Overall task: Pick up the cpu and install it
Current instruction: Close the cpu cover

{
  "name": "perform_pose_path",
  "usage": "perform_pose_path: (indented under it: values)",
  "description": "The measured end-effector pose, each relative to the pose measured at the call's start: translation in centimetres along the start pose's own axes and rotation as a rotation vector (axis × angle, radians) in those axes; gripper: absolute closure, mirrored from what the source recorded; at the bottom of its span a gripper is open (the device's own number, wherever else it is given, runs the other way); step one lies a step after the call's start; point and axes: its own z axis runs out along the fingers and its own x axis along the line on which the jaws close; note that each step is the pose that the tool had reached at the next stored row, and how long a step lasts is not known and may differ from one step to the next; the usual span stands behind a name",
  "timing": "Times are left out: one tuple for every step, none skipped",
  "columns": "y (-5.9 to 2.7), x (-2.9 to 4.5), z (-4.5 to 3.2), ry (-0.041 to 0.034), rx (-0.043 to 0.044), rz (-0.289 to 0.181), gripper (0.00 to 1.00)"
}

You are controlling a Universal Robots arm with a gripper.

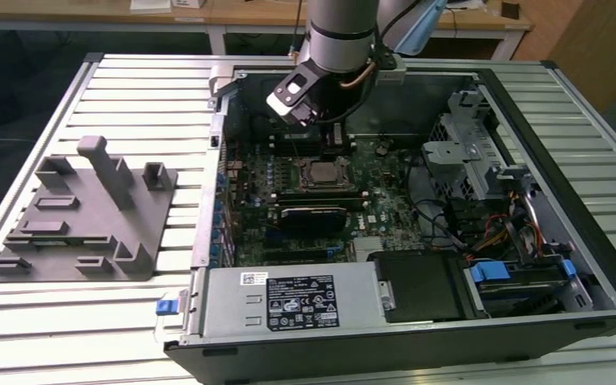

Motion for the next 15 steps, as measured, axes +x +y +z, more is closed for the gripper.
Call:
perform_pose_path:
  values:
    - [0.00,0.00,0.01,0.0001,-0.0005,-0.018,0.89]
    - [0.00,0.00,0.02,-0.0001,-0.0008,-0.036,0.89]
    - [0.00,0.00,0.03,-0.0003,-0.0011,-0.056,0.89]
    - [0.00,0.00,0.04,-0.0005,-0.0015,-0.074,0.89]
    - [0.00,0.00,0.04,-0.0007,-0.0019,-0.091,0.89]
    - [0.00,0.00,0.05,-0.0008,-0.0022,-0.110,0.89]
    - [0.00,0.00,0.06,-0.0010,-0.0025,-0.128,0.89]
    - [0.00,0.00,0.07,-0.0011,-0.0029,-0.145,0.89]
    - [0.00,0.00,0.08,-0.0011,-0.0033,-0.163,0.89]
    - [0.00,0.00,0.09,-0.0012,-0.0037,-0.183,0.89]
    - [0.00,0.00,0.10,-0.0012,-0.0040,-0.199,0.89]
    - [0.00,0.00,0.11,-0.0013,-0.0044,-0.219,0.89]
    - [0.00,0.00,0.12,-0.0015,-0.0047,-0.237,0.89]
    - [0.00,0.01,0.14,-0.0016,-0.0051,-0.255,0.89]
    - [0.00,0.01,0.15,-0.0018,-0.0054,-0.273,0.89]
